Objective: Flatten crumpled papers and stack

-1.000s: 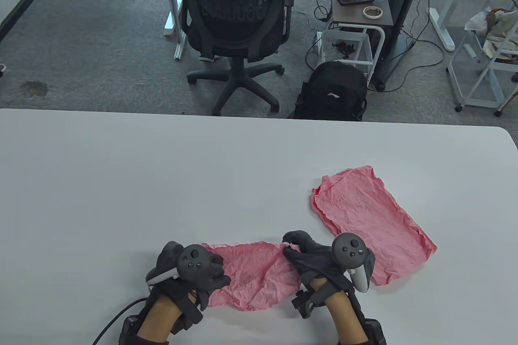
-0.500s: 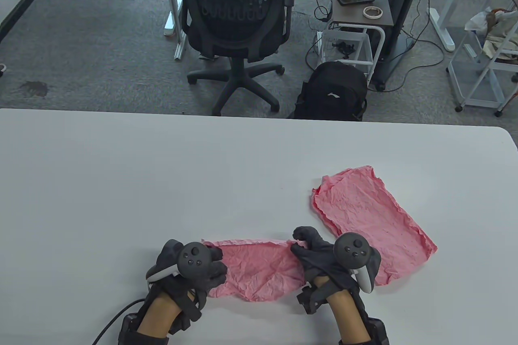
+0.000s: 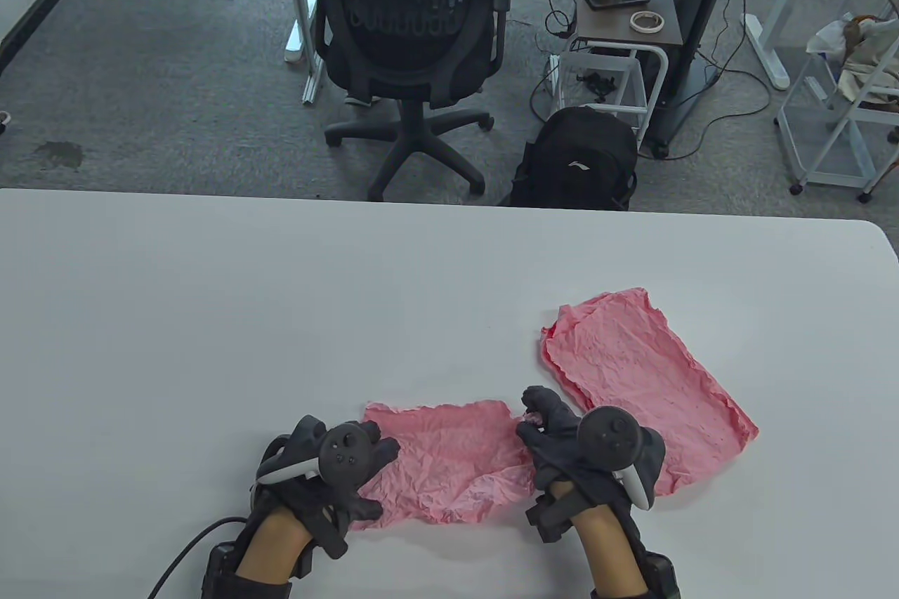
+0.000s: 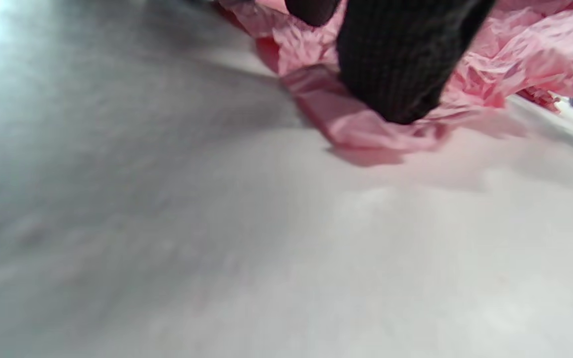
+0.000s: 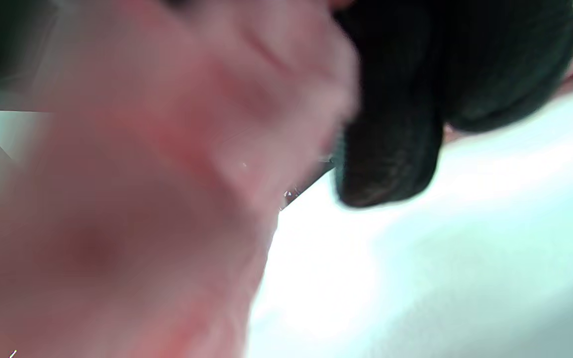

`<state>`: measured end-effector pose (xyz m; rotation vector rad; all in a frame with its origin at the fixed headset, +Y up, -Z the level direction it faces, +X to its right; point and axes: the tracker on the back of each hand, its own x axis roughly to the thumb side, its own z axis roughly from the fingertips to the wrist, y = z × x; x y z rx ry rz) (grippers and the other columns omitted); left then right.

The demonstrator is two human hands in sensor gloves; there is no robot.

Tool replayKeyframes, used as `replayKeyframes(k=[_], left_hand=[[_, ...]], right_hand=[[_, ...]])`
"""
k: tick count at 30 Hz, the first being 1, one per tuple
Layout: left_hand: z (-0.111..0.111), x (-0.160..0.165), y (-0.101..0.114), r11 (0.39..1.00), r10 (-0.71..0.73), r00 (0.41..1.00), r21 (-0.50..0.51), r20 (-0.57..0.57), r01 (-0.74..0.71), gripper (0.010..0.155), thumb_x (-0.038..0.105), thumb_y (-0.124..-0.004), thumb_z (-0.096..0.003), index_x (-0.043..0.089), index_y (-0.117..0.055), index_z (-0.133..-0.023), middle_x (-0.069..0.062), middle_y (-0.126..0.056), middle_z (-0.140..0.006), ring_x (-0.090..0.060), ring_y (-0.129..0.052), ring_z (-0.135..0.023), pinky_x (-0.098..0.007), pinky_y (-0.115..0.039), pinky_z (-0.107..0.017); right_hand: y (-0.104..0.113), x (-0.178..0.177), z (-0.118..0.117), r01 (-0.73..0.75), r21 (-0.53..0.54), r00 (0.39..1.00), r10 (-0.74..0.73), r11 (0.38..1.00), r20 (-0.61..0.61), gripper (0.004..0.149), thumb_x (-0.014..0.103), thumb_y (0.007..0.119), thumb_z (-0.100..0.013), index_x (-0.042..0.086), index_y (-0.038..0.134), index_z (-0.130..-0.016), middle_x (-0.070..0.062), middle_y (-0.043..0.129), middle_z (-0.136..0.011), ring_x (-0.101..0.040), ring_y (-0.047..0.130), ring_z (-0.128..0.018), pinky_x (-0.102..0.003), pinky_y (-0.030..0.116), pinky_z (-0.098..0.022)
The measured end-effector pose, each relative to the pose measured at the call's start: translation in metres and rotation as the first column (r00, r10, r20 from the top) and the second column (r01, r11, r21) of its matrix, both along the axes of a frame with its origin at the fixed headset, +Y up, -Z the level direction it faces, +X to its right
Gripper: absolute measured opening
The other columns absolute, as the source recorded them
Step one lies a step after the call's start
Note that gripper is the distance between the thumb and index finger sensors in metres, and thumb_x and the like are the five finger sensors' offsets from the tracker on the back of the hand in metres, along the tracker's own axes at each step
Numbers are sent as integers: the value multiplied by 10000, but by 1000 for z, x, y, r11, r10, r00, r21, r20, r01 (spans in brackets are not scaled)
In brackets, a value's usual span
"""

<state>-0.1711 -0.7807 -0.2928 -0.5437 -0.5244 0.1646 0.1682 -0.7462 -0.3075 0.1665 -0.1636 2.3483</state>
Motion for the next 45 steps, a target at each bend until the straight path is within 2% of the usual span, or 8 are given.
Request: replayKeyframes(k=[4, 8, 15, 21, 30, 36, 42, 45], left_hand=[[0, -2, 0, 1000, -20, 999, -18, -29, 20, 931, 563, -879, -435, 242, -379, -1152, -89, -182, -1173, -424, -195, -1126, -674, -271, -771], [1, 2, 1, 999, -39, 999, -27, -26, 39, 953, 550, -882, -432, 174, -370, -1143, -131, -161, -1161, -448, -186, -1118, -685, -281, -765], [3, 3, 3, 998, -61, 997, -29, -43, 60, 959, 532, -891, -427, 151, -369, -1135, -150, -185, -1156, -468, -213, -1113, -689, -311, -760], [3, 2, 3, 997, -75, 995, -39, -58, 73, 970, 524, -897, -419, 144, -360, -1132, -147, -183, -1153, -465, -210, -1112, -688, -315, -759], [3, 1, 3, 998, -38, 999, -50, -28, 37, 996, 490, -912, -420, 198, -283, -1135, -145, -167, -1154, -468, -185, -1111, -695, -281, -759], [7, 12, 15, 986, 157, 987, 58, 31, -159, 782, 458, -827, -488, 219, -469, -1141, -152, -308, -1171, -467, -279, -1120, -693, -332, -754], [4, 19, -2, 998, -57, 998, -17, 29, 58, 914, 536, -843, -455, 229, -336, -1150, -124, -193, -1166, -442, -197, -1120, -677, -308, -763], [3, 9, -3, 998, -43, 998, -56, -48, 40, 952, 541, -866, -424, 234, -322, -1143, -92, -154, -1158, -402, -147, -1123, -670, -249, -763]], right_hand=[[25, -11, 16, -100, 181, 995, 101, 978, 5, 657, 263, 902, -456, 129, 583, -1014, -245, 629, -1013, -561, 702, -836, -686, 602, -545], [44, -55, 38, -105, 413, 957, 205, 905, -206, 512, 242, 892, -458, 182, 742, -944, -186, 731, -985, -496, 730, -856, -669, 599, -576], [-13, -123, 34, -588, 106, 679, 560, 802, -475, 403, 207, 884, -436, 163, 861, -836, -147, 943, -779, -379, 970, -601, -546, 786, -422], [-26, -82, 15, -579, -233, 772, 434, 781, -464, 672, 306, 916, -435, 194, 602, -1019, -163, 504, -1060, -424, 585, -871, -576, 531, -620], [-38, -60, 9, -596, -412, 780, 375, 689, -500, 933, 510, 904, -405, 282, 295, -1074, -98, 82, -1133, -390, 42, -1006, -601, 234, -700], [-38, -61, 9, -595, -380, 774, 379, 708, -507, 929, 506, 906, -406, 256, 314, -1077, -141, 103, -1133, -421, 65, -1003, -628, 247, -689], [-37, -59, 6, -480, -334, 839, 314, 811, -444, 639, 316, 793, -485, 236, 509, -1053, -149, 269, -1138, -424, 196, -1008, -627, 312, -672], [-34, -51, 2, -551, -386, 821, 396, 740, -412, 694, 308, 820, -472, 266, 450, -1057, -130, 236, -1138, -405, 185, -1014, -630, 324, -676]])
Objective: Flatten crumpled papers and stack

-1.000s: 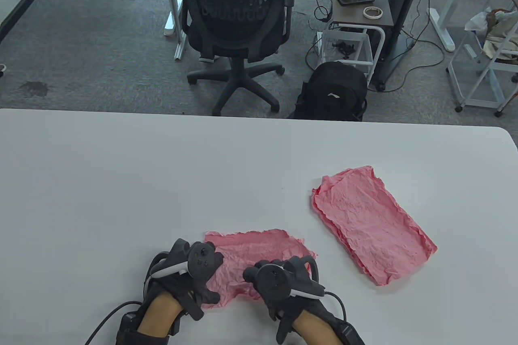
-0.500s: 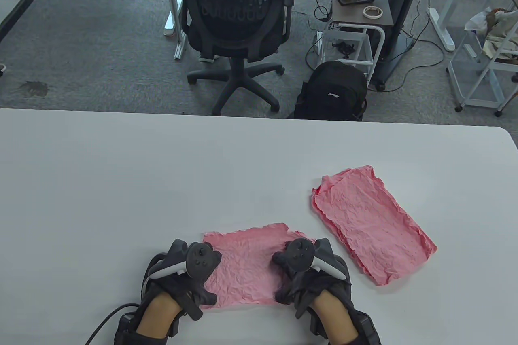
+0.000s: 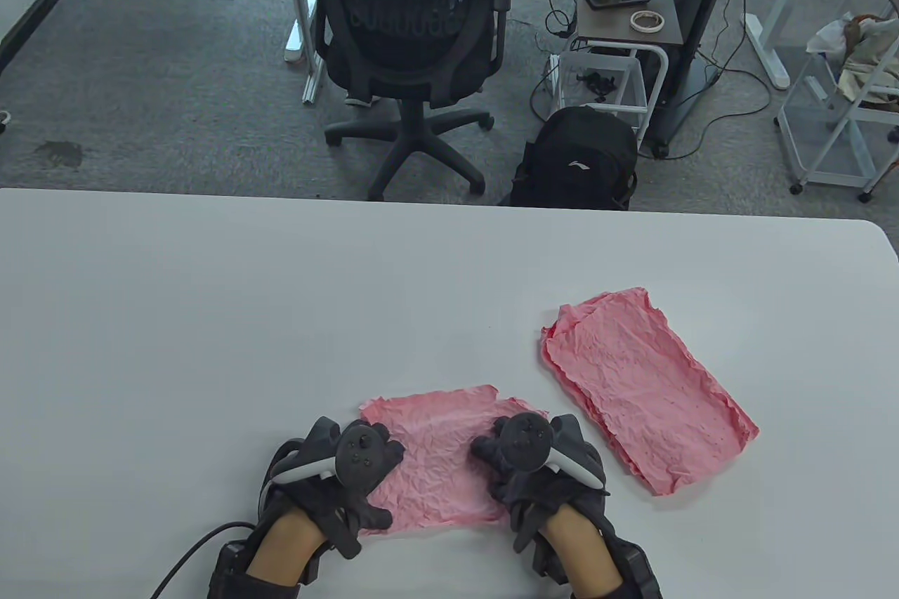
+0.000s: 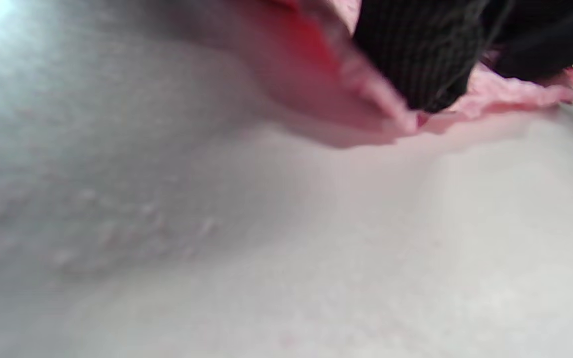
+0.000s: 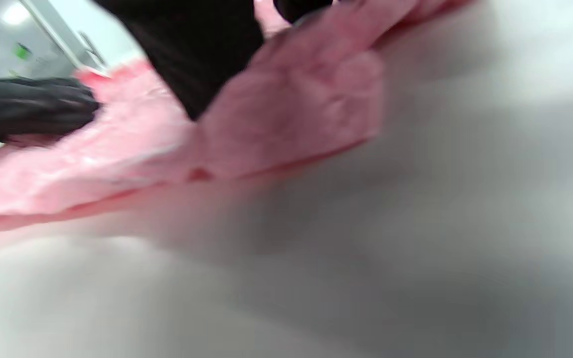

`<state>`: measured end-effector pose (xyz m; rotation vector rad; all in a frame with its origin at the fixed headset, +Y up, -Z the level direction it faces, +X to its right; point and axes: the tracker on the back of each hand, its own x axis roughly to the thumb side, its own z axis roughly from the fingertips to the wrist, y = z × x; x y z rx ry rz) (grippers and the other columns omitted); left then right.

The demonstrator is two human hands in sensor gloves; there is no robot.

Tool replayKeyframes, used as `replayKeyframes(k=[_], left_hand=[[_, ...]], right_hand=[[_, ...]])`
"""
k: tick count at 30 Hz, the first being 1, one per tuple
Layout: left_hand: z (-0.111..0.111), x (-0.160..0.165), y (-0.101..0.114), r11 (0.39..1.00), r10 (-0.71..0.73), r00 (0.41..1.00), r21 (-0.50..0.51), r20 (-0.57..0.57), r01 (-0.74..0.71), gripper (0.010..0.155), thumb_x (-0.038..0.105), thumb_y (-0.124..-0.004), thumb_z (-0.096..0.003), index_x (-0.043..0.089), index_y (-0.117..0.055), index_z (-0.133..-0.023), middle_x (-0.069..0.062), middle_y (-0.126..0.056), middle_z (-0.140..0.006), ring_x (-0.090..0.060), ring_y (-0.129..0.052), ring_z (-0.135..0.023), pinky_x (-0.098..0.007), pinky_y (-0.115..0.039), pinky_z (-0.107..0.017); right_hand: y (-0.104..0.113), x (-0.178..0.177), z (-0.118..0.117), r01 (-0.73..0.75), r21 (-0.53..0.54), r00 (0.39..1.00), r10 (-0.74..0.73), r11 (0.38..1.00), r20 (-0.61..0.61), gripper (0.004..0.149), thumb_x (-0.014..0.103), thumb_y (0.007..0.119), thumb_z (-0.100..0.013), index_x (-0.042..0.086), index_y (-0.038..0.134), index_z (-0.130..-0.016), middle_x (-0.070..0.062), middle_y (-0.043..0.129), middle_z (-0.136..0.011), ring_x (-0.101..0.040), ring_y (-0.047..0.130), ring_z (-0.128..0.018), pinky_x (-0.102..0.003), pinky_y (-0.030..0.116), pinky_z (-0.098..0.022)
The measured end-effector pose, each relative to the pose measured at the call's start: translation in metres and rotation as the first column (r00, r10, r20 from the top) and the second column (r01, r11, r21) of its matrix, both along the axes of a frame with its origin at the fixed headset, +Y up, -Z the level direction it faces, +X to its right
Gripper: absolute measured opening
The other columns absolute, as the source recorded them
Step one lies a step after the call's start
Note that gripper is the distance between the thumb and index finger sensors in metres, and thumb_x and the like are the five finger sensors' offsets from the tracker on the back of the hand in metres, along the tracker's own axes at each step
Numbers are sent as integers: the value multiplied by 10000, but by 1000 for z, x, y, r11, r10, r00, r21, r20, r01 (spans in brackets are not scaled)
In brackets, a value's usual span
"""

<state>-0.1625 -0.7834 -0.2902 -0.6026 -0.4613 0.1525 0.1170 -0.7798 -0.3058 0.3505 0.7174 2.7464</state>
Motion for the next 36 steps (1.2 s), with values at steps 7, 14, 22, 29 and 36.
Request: replayKeyframes(k=[7, 14, 22, 29, 36], left_hand=[[1, -6, 1, 1000, -18, 999, -18, -28, 17, 972, 531, -888, -401, 238, -322, -1135, -65, -150, -1153, -381, -143, -1126, -671, -246, -760], [-2, -20, 3, 1000, -5, 998, -19, -63, 4, 949, 490, -905, -402, 224, -358, -1131, -75, -181, -1152, -398, -170, -1122, -670, -272, -759], [-6, -32, 3, 999, 13, 996, -28, -86, -16, 933, 453, -915, -408, 213, -372, -1128, -82, -187, -1150, -400, -166, -1119, -672, -260, -758], [-6, -32, 3, 1000, 13, 997, -25, -79, -15, 928, 452, -910, -413, 209, -371, -1128, -86, -187, -1149, -401, -168, -1119, -672, -262, -758], [-6, -33, 3, 1000, 15, 997, -24, -79, -17, 927, 452, -907, -413, 210, -370, -1128, -85, -185, -1149, -400, -165, -1119, -671, -259, -757]], right_hand=[[0, 34, -1, -69, -96, 988, 81, 993, 130, 936, 521, 910, -389, 273, 314, -1066, -100, 123, -1134, -404, 93, -1014, -668, 251, -679], [18, 18, -2, 167, 240, 985, -173, 956, 4, 505, 190, 859, -445, 153, 761, -939, -229, 550, -1076, -522, 358, -983, -680, 352, -655], [27, -10, 9, 95, 334, 990, -55, 938, -127, 377, 163, 901, -415, 136, 872, -791, -181, 790, -918, -501, 567, -947, -696, 440, -638], [15, 1, 5, 42, 155, 991, -21, 987, -134, 564, 160, 910, -421, 203, 715, -948, -192, 408, -1127, -509, 263, -1013, -715, 257, -662], [11, -3, 0, 253, 148, 957, -224, 956, -185, 409, 229, 742, -477, 110, 805, -863, -221, 627, -1028, -528, 370, -990, -724, 284, -647]])
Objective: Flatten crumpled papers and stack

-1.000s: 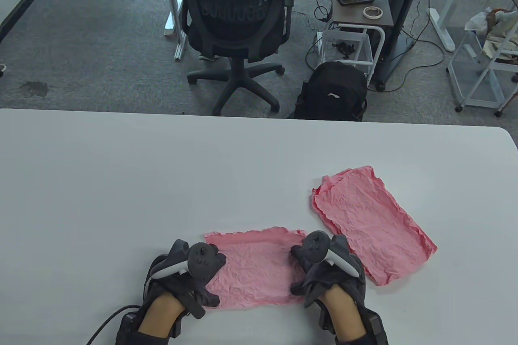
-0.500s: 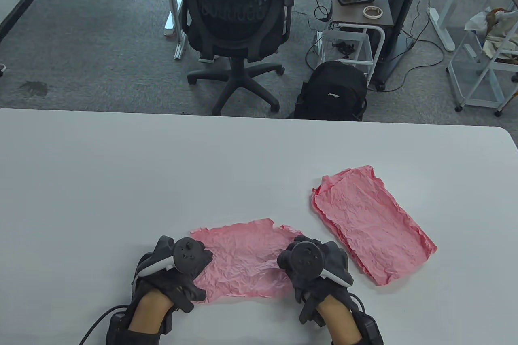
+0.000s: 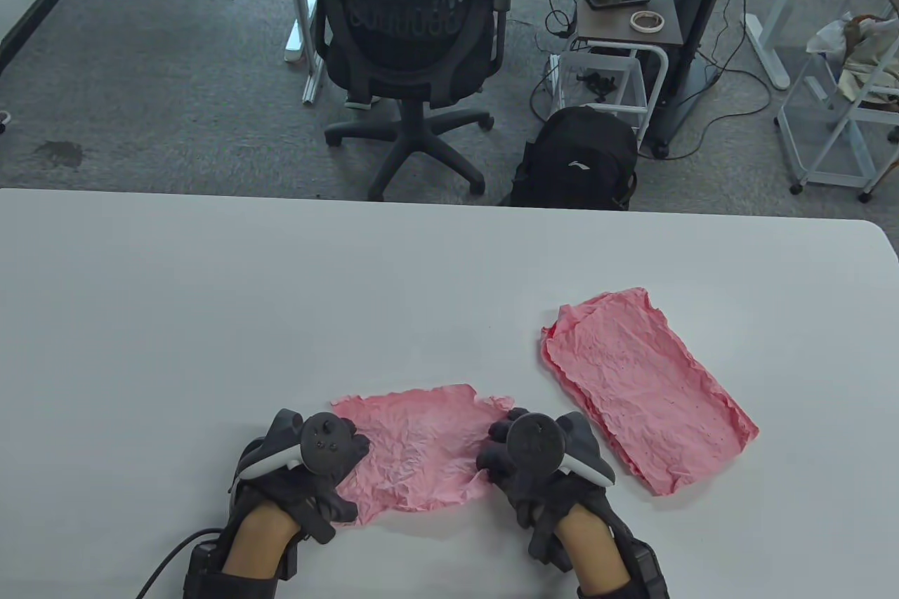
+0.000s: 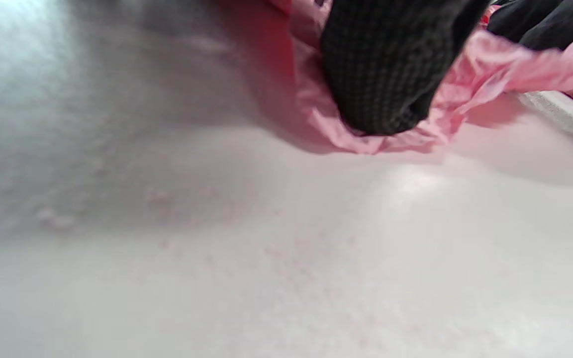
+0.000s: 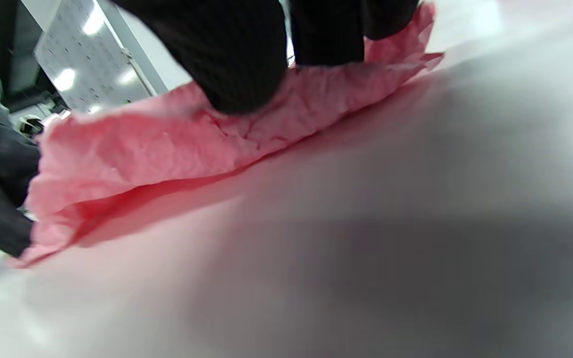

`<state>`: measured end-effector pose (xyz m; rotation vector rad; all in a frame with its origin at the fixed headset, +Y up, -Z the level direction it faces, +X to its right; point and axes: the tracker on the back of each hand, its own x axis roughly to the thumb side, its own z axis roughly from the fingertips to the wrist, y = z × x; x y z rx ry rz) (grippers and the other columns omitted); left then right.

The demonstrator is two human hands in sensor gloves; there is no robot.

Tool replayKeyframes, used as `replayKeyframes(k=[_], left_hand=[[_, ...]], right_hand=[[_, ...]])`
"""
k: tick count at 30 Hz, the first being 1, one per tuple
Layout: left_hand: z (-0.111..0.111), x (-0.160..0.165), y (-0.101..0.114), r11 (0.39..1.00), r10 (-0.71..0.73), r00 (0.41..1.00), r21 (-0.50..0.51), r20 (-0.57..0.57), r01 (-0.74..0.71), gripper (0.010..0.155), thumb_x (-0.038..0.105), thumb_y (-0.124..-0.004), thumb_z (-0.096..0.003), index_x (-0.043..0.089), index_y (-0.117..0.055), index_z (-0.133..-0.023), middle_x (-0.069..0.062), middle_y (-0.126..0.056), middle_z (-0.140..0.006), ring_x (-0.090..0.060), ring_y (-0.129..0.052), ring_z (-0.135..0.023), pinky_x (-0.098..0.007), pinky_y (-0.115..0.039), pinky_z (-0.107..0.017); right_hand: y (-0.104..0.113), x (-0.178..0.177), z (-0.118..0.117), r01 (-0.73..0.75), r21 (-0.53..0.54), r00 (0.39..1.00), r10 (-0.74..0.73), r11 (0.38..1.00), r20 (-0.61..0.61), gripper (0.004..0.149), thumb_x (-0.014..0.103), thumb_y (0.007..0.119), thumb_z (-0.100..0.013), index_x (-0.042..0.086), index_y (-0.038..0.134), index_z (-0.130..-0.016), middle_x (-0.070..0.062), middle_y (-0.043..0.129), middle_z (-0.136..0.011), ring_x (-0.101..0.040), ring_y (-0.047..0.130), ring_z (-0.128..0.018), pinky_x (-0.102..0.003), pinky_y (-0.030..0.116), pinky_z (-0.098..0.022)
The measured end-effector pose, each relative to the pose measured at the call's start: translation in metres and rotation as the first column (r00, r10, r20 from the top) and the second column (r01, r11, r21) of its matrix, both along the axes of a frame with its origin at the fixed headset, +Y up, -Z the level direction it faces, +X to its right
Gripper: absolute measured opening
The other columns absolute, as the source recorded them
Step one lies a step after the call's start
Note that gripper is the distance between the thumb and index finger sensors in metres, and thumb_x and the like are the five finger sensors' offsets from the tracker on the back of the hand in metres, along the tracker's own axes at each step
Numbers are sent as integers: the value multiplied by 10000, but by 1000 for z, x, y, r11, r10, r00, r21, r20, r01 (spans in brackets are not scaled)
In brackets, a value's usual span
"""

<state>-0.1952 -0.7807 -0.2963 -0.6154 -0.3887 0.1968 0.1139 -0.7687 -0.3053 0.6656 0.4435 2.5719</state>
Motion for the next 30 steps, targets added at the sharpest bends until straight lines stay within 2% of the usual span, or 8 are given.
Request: replayKeyframes(k=[4, 8, 14, 17, 19, 23, 26, 30], left_hand=[[0, 0, 0, 1000, 2, 1000, -2, 0, -2, 928, 451, -910, -412, 210, -372, -1128, -83, -186, -1149, -400, -165, -1119, -672, -256, -757], [0, 0, 0, 1000, 3, 1000, -2, 1, -3, 924, 448, -910, -414, 211, -374, -1128, -80, -187, -1150, -400, -165, -1119, -673, -256, -757], [0, 1, 0, 1000, 5, 1000, -1, 0, -5, 922, 451, -909, -414, 210, -376, -1127, -81, -188, -1149, -401, -168, -1118, -674, -255, -755], [0, 1, 0, 1000, 1, 1000, 0, 2, -1, 921, 451, -905, -416, 211, -372, -1128, -82, -185, -1150, -401, -166, -1118, -674, -256, -756], [0, 1, 0, 1000, 4, 1000, -2, 1, -4, 924, 451, -908, -414, 211, -372, -1128, -82, -184, -1149, -400, -166, -1118, -674, -254, -755], [1, 1, 1, 1000, 0, 1000, -1, 2, 0, 923, 452, -905, -416, 210, -370, -1128, -84, -184, -1149, -400, -165, -1119, -674, -256, -756], [0, 1, 1, 1000, 4, 1000, -3, 1, -4, 923, 451, -909, -414, 211, -374, -1127, -83, -186, -1149, -400, -166, -1118, -673, -255, -755], [1, 1, 0, 1000, 4, 1000, -2, -1, -4, 922, 451, -906, -415, 212, -371, -1128, -77, -183, -1149, -399, -164, -1119, -672, -254, -756]], right_hand=[[-7, 4, -2, 35, -108, 999, -32, 994, 28, 440, 278, 650, -494, 36, 756, -847, -207, 596, -1009, -533, 345, -989, -742, 235, -644], [-11, 0, -6, -26, -87, 999, 30, 996, 42, 428, 299, 716, -493, 15, 812, -798, -157, 583, -991, -500, 360, -992, -736, 240, -649], [-7, -9, -4, -76, 102, 996, 70, 992, 61, 538, 269, 865, -455, 160, 641, -931, -177, 631, -953, -523, 510, -941, -732, 332, -648], [3, -17, 1, -87, 236, 996, 81, 968, 35, 414, 187, 897, -429, 141, 790, -827, -164, 743, -836, -495, 578, -928, -729, 372, -646], [7, -22, 6, -133, 261, 991, 130, 956, 25, 398, 217, 893, -427, 121, 836, -808, -185, 830, -766, -491, 655, -896, -738, 418, -629], [5, -22, 11, -108, 77, 994, 107, 991, 20, 483, 342, 726, -493, 39, 810, -860, -242, 862, -793, -528, 628, -909, -766, 395, -615], [5, -22, 14, -134, 35, 991, 133, 990, 21, 744, 576, 840, -413, 36, 755, -918, -257, 814, -855, -560, 572, -931, -778, 377, -616], [3, -34, 14, -244, 206, 970, 239, 948, 48, 589, 451, 875, -422, 99, 794, -888, -184, 897, -657, -515, 692, -858, -745, 430, -614]])
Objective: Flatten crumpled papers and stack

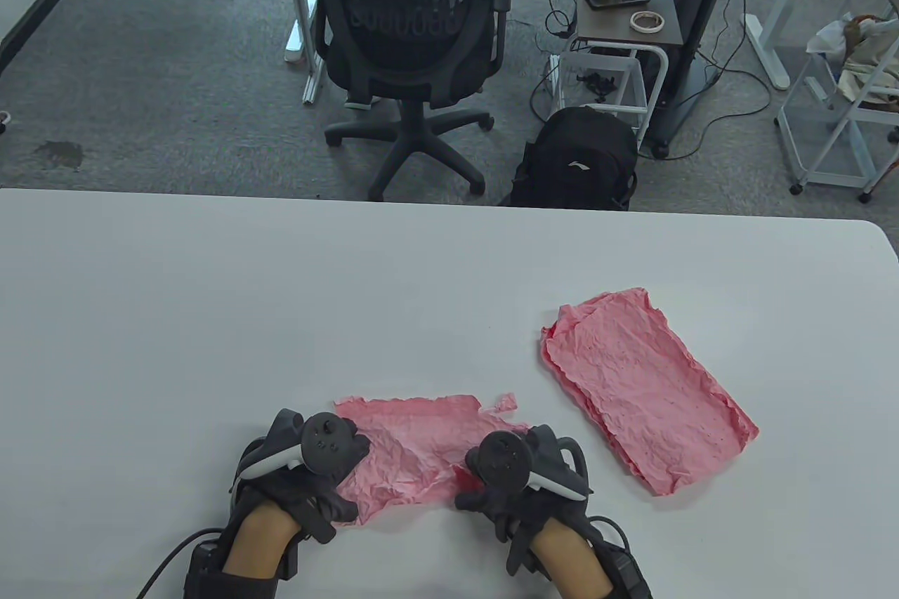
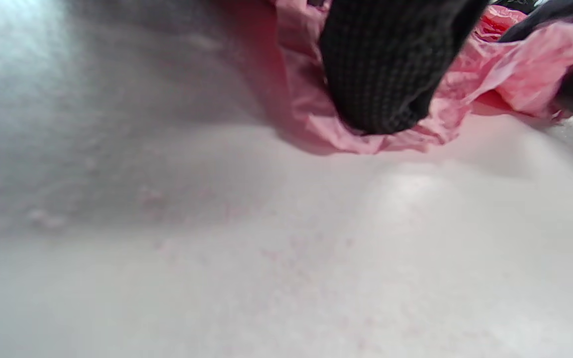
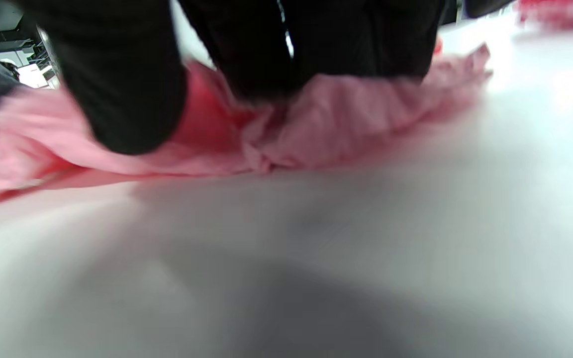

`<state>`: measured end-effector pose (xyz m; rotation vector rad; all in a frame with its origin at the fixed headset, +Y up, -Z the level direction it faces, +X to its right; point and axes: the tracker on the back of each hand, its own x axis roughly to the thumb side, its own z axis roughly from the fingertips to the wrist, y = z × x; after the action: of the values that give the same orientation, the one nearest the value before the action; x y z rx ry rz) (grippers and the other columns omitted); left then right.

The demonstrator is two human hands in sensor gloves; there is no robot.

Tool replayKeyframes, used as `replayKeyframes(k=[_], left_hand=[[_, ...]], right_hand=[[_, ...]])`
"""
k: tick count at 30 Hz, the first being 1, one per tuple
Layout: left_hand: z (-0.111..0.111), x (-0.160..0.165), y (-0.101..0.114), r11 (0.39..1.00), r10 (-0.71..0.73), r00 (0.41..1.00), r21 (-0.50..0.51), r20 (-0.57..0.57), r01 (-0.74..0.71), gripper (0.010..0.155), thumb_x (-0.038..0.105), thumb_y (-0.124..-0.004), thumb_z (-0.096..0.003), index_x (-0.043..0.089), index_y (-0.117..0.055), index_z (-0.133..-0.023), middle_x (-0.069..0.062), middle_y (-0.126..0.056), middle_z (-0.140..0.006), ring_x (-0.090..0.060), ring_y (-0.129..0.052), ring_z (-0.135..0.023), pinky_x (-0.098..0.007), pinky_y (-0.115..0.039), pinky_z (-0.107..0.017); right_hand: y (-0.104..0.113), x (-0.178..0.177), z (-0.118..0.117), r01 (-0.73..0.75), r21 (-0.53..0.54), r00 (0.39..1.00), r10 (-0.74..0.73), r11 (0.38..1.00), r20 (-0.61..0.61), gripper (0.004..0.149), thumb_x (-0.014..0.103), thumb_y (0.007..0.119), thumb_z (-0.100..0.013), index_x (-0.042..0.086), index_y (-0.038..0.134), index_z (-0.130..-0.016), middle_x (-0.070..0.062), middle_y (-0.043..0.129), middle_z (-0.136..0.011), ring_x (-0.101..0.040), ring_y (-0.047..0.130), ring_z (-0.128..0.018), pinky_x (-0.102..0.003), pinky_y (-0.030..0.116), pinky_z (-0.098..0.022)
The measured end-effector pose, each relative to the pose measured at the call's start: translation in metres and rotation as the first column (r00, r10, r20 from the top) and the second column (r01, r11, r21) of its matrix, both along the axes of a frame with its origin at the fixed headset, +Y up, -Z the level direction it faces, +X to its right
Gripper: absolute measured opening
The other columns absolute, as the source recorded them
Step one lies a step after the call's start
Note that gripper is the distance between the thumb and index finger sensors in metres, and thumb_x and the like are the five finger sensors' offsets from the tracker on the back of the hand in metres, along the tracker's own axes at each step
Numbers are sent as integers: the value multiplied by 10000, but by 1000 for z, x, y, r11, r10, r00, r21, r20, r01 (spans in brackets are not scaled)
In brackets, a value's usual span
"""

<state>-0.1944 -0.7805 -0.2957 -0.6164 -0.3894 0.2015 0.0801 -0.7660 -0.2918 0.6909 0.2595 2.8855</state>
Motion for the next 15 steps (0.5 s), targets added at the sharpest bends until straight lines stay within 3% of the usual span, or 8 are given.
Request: replayKeyframes(k=[3, 5, 7, 12, 15], left_hand=[[0, 0, 0, 1000, -1, 1000, 1, -1, 1, 921, 452, -906, -414, 214, -374, -1127, -83, -185, -1149, -396, -165, -1119, -671, -254, -757], [0, 0, 0, 1000, -3, 1000, 2, -3, 3, 922, 455, -903, -416, 214, -371, -1128, -85, -183, -1150, -398, -166, -1119, -671, -256, -757], [0, 0, 0, 1000, -1, 1000, 0, -8, 1, 921, 457, -901, -419, 215, -368, -1130, -81, -182, -1150, -400, -162, -1119, -673, -253, -756], [-1, 1, 0, 1000, -11, 1000, 5, -15, 11, 915, 460, -896, -421, 220, -370, -1130, -77, -185, -1151, -399, -169, -1120, -672, -259, -757], [-1, 1, 1, 1000, -11, 1000, 5, -16, 12, 915, 458, -898, -419, 220, -374, -1129, -72, -190, -1151, -399, -172, -1120, -672, -262, -757]], right_hand=[[7, 2, 1, 27, 16, 1000, -27, 1000, 2, 409, 302, 885, -442, 132, 871, -815, -181, 878, -700, -506, 663, -885, -736, 418, -626], [15, 10, 2, 71, 39, 997, -71, 997, 16, 390, 225, 870, -446, 133, 834, -823, -192, 805, -856, -520, 599, -922, -733, 408, -634], [21, 18, 2, 119, 40, 993, -120, 992, 21, 373, 150, 857, -441, 131, 825, -812, -190, 827, -859, -522, 625, -917, -745, 416, -629], [19, 25, -2, 125, -56, 992, -125, 991, 11, 379, 13, 790, -421, 143, 877, -766, -161, 895, -779, -483, 686, -898, -752, 409, -628], [13, 34, -5, -13, -212, 995, 34, 977, 95, 402, -20, 751, -412, 136, 936, -733, -168, 875, -809, -492, 630, -929, -751, 382, -632]])
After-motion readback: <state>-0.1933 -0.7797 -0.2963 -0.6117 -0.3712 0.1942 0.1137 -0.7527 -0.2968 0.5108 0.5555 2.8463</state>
